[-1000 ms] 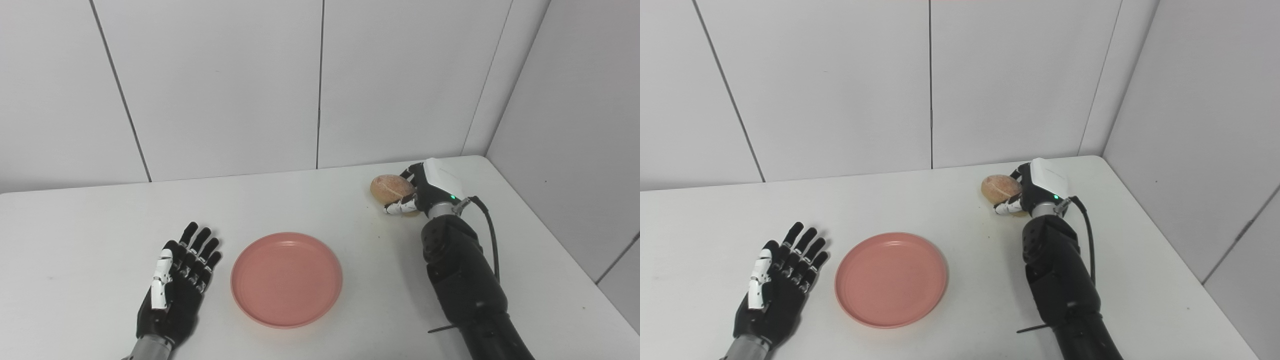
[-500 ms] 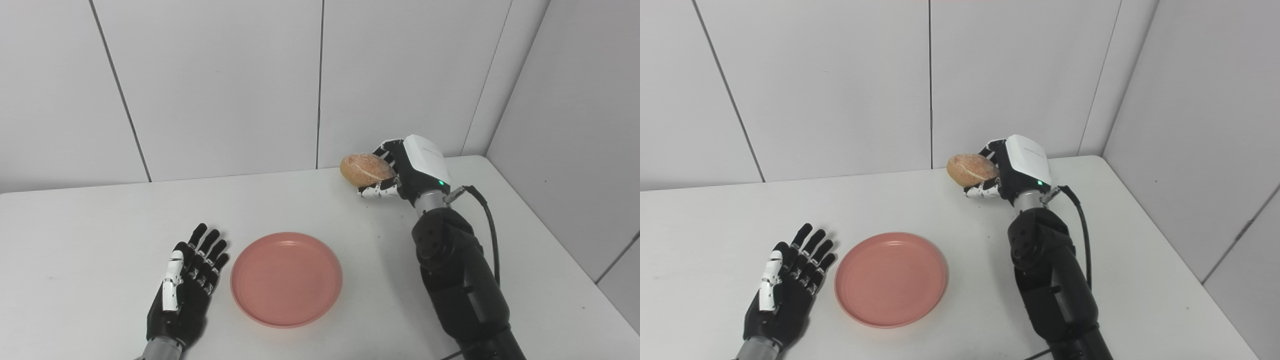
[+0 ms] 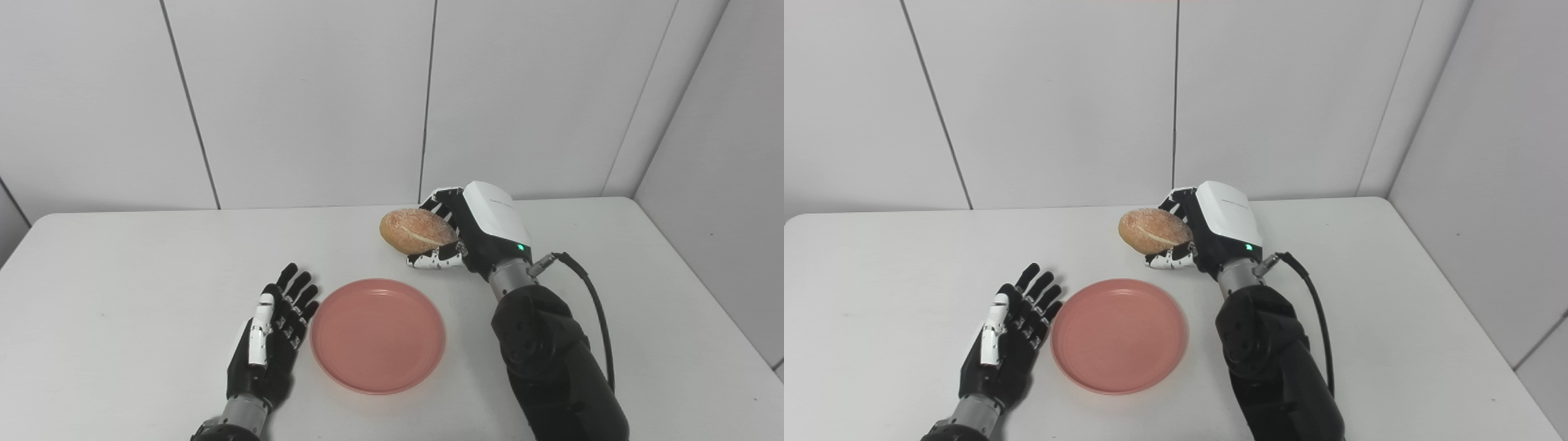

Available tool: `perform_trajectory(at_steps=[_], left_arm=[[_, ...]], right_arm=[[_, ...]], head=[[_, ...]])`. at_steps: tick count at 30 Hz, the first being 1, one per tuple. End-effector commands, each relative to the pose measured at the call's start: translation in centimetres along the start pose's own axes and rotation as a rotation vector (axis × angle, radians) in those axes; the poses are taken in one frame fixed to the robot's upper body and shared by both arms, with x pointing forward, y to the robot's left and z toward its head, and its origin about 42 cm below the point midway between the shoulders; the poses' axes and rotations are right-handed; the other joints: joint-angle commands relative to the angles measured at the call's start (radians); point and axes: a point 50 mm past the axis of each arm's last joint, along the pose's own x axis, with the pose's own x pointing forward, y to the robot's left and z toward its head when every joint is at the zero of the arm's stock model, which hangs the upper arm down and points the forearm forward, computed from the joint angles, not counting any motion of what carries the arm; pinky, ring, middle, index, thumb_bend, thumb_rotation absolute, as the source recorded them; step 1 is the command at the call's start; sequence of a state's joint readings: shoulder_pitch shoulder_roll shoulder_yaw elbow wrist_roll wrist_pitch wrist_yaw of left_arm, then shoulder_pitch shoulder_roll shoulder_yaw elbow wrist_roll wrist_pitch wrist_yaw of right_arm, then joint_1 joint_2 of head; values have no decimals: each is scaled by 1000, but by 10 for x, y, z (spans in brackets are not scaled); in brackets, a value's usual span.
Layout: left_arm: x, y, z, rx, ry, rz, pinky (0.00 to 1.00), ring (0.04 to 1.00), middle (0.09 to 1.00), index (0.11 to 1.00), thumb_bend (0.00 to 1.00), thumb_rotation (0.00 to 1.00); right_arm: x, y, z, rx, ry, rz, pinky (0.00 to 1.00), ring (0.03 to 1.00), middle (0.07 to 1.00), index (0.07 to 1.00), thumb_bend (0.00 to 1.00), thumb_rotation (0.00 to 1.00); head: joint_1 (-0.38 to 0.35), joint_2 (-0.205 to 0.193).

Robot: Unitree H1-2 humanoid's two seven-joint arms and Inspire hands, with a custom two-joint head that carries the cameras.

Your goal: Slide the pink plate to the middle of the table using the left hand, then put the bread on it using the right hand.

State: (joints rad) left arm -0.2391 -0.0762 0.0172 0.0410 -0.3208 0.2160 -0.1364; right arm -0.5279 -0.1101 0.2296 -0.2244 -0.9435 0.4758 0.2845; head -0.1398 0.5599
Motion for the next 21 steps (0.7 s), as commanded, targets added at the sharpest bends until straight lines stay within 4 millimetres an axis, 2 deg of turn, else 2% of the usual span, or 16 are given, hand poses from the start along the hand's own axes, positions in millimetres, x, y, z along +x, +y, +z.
perform_trajectory(at_steps=[1,6,12,18,21], left_arm=[[-7,-4,-11,16,51,32,947,935,935,918,378,1000],[-6,-14,-11,36,45,41,953,939,940,926,377,1000],[-4,-24,-13,54,38,44,947,942,945,931,379,1000],[-4,-31,-14,66,31,53,934,936,940,931,374,1000],[-3,-33,-13,66,33,60,925,927,932,925,375,1000]], right_arm=[[-1,-9,16,-9,-58,-47,326,409,490,492,496,134],[-4,0,21,-39,-81,-19,252,351,457,492,497,134],[-9,13,20,-60,-91,24,253,350,454,492,497,137],[-18,29,20,-67,-99,82,274,368,453,490,497,137],[-21,33,20,-68,-101,93,248,338,434,490,498,137]], head=[[22,2],[57,5],[122,14],[148,23],[153,26]])
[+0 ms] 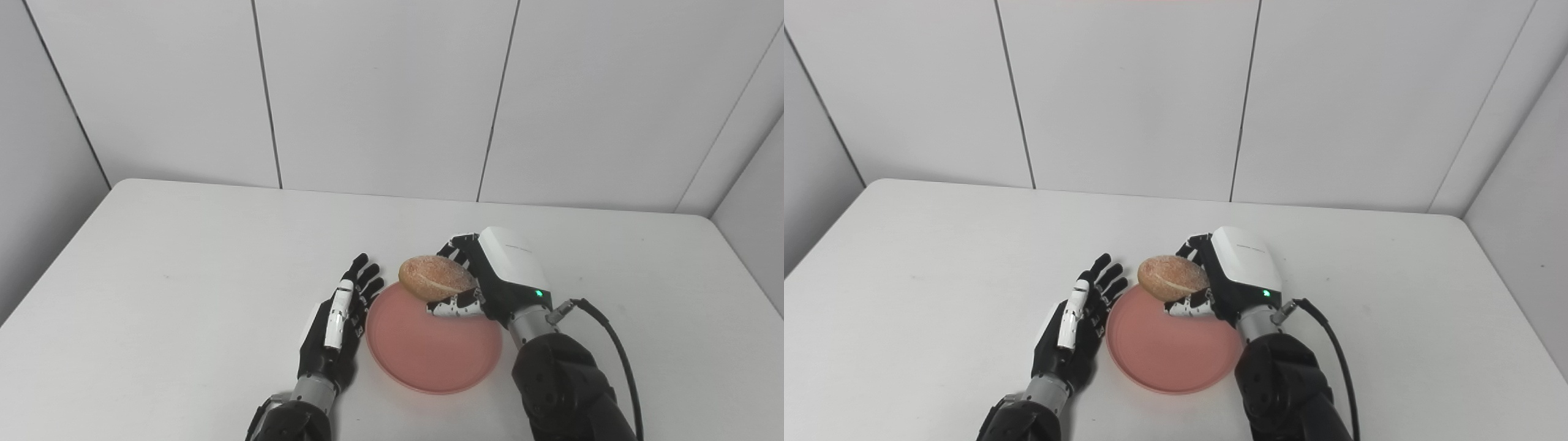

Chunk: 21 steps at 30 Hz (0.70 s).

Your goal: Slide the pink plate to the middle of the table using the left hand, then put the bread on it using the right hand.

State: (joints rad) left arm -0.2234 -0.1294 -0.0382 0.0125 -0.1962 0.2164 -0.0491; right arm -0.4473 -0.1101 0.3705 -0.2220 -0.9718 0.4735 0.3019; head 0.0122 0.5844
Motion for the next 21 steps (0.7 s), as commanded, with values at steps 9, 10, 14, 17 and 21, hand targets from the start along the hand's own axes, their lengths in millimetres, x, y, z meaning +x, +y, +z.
perform_trajectory(at_steps=[9,10,14,17,21], left_arm=[[-1,-10,-5,-14,20,8,915,920,922,918,365,1000],[-1,-10,-4,-12,20,10,913,918,921,916,365,1000],[0,-10,-3,-11,19,11,909,917,921,915,366,1000],[0,-10,-2,-8,19,11,910,916,919,911,365,1000],[1,-11,-1,-8,19,10,913,918,920,910,366,1000]], right_arm=[[-5,0,8,-24,-45,-12,291,387,483,492,497,137],[-5,1,7,-21,-44,-5,291,387,482,493,497,137],[-7,5,6,-24,-50,7,286,379,474,492,497,138],[-8,8,6,-29,-50,17,281,367,469,493,497,139],[-9,10,7,-25,-50,28,254,338,445,493,498,138]], head=[[10,24],[9,27],[5,35],[5,38],[4,48]])
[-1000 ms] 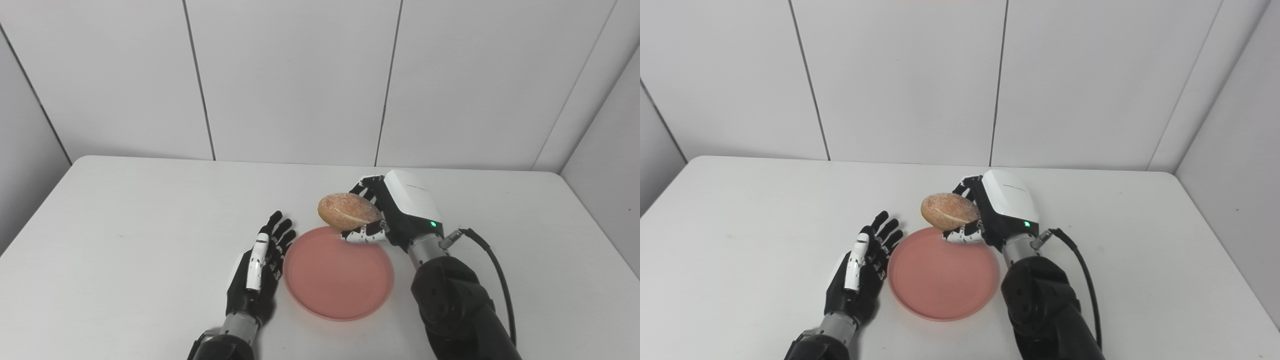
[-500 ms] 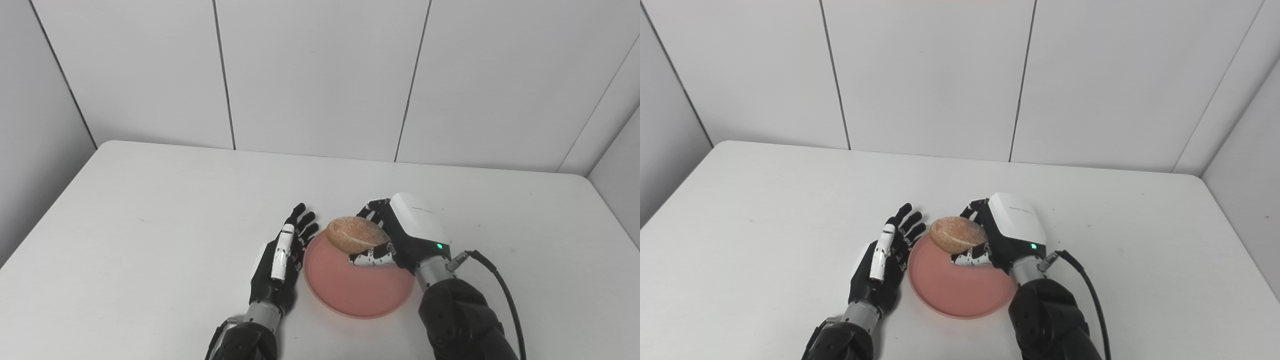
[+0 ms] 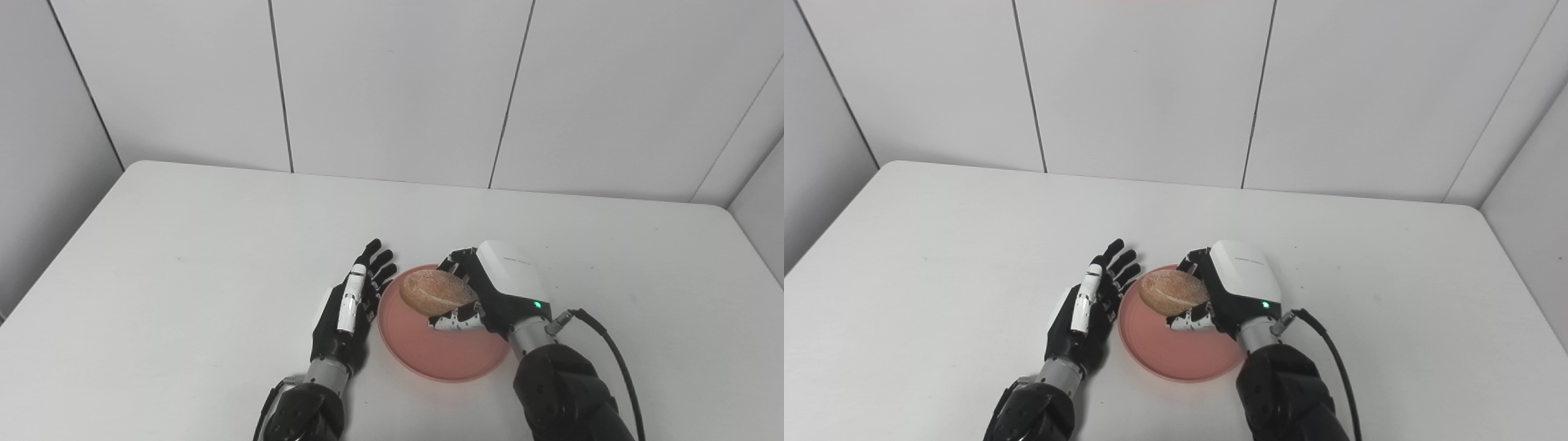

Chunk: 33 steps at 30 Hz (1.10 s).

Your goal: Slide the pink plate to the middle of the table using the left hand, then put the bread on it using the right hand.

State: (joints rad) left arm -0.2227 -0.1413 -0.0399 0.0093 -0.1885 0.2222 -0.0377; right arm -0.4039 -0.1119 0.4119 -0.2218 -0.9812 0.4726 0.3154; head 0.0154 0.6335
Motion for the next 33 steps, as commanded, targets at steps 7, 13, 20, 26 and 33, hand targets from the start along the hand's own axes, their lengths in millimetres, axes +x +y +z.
perform_trajectory(at_steps=[7,13,20,26,33], left_arm=[[1,-8,2,-6,16,-3,913,918,921,912,370,1000],[1,-8,3,-7,17,-3,909,915,919,913,367,1000],[1,-7,3,-8,18,-3,907,913,917,908,364,1000],[1,-8,4,-8,18,-3,903,912,916,910,365,1000],[1,-8,5,-6,19,-5,899,908,913,907,364,1000]], right_arm=[[0,-4,7,-40,-43,-15,295,375,474,493,499,141],[-1,-3,6,-64,-33,7,301,380,478,493,500,143],[-2,-2,2,-86,-22,37,266,347,435,490,509,146],[-3,-2,0,-106,-14,40,296,391,482,491,514,152],[-4,-1,-2,-127,-5,59,387,510,598,587,603,232]], head=[[-5,11],[-5,17],[-6,20],[-6,23],[-6,25]])
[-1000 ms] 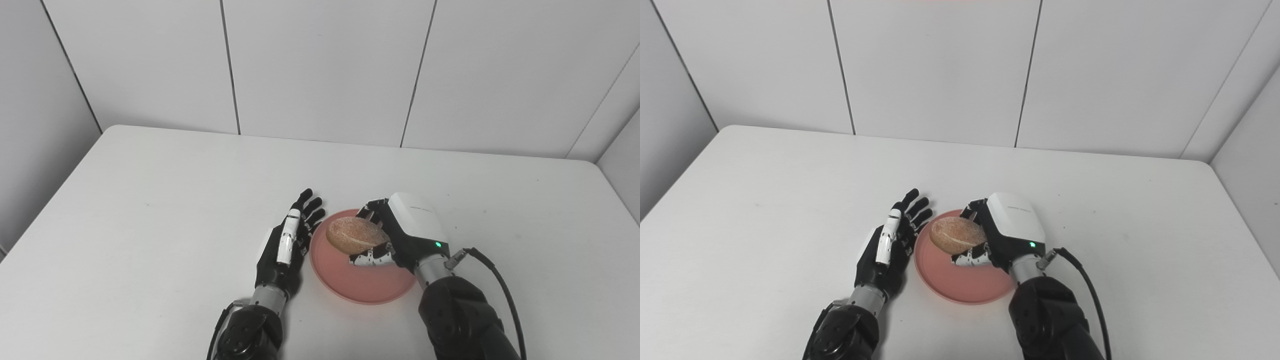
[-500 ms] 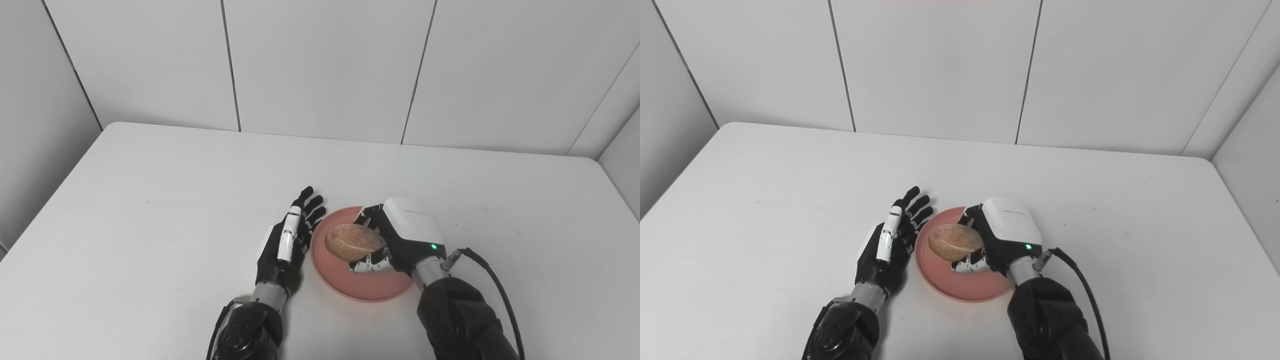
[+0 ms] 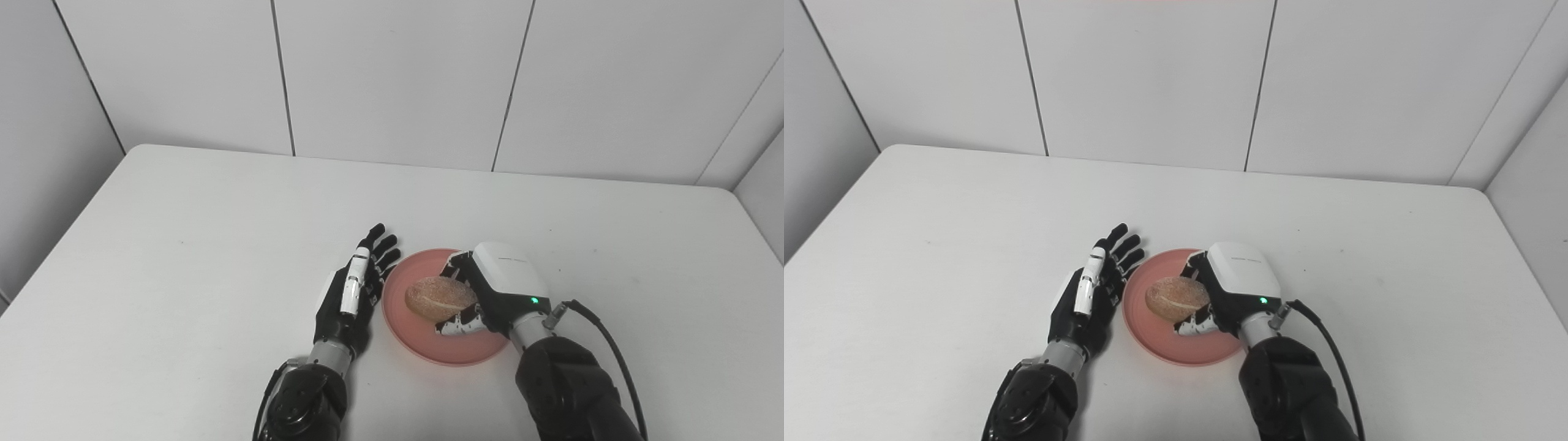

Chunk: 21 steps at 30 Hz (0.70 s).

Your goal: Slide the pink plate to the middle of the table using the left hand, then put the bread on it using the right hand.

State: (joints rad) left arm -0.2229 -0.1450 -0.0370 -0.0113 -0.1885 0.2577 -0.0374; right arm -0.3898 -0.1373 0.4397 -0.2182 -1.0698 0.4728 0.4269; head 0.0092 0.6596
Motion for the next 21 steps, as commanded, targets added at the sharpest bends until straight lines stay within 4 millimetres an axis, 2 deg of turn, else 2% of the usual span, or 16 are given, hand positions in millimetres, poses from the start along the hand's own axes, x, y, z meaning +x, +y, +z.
perform_trajectory(at_steps=[1,3,5,8,9,17,21], left_arm=[[2,-6,1,-1,5,-3,898,908,913,907,364,1000],[2,-6,1,-2,4,-2,897,907,912,906,364,1000],[2,-6,1,-2,5,-2,899,909,914,909,367,1000],[1,-6,2,-4,4,-1,900,910,915,910,367,1000],[1,-6,2,-5,4,-1,900,910,915,911,368,1000],[1,-6,2,1,5,-1,903,910,917,912,372,1000],[1,-6,2,2,5,1,901,908,915,909,372,1000]], right_arm=[[0,-11,4,-30,-30,-41,402,527,611,622,636,262],[0,-11,4,-40,-27,-32,450,577,647,680,685,308],[0,-12,4,-39,-28,-22,557,670,725,751,730,336],[-1,-13,3,-36,-28,-15,609,713,767,784,753,352],[-1,-13,4,-36,-28,-14,667,758,805,816,778,370],[-2,-15,4,-51,-15,24,816,857,882,895,842,444],[-2,-16,4,-48,-14,24,825,866,890,905,865,438]], head=[[1,-1],[0,-2],[0,-2],[0,-1],[0,0],[-2,-1],[-3,-2]])
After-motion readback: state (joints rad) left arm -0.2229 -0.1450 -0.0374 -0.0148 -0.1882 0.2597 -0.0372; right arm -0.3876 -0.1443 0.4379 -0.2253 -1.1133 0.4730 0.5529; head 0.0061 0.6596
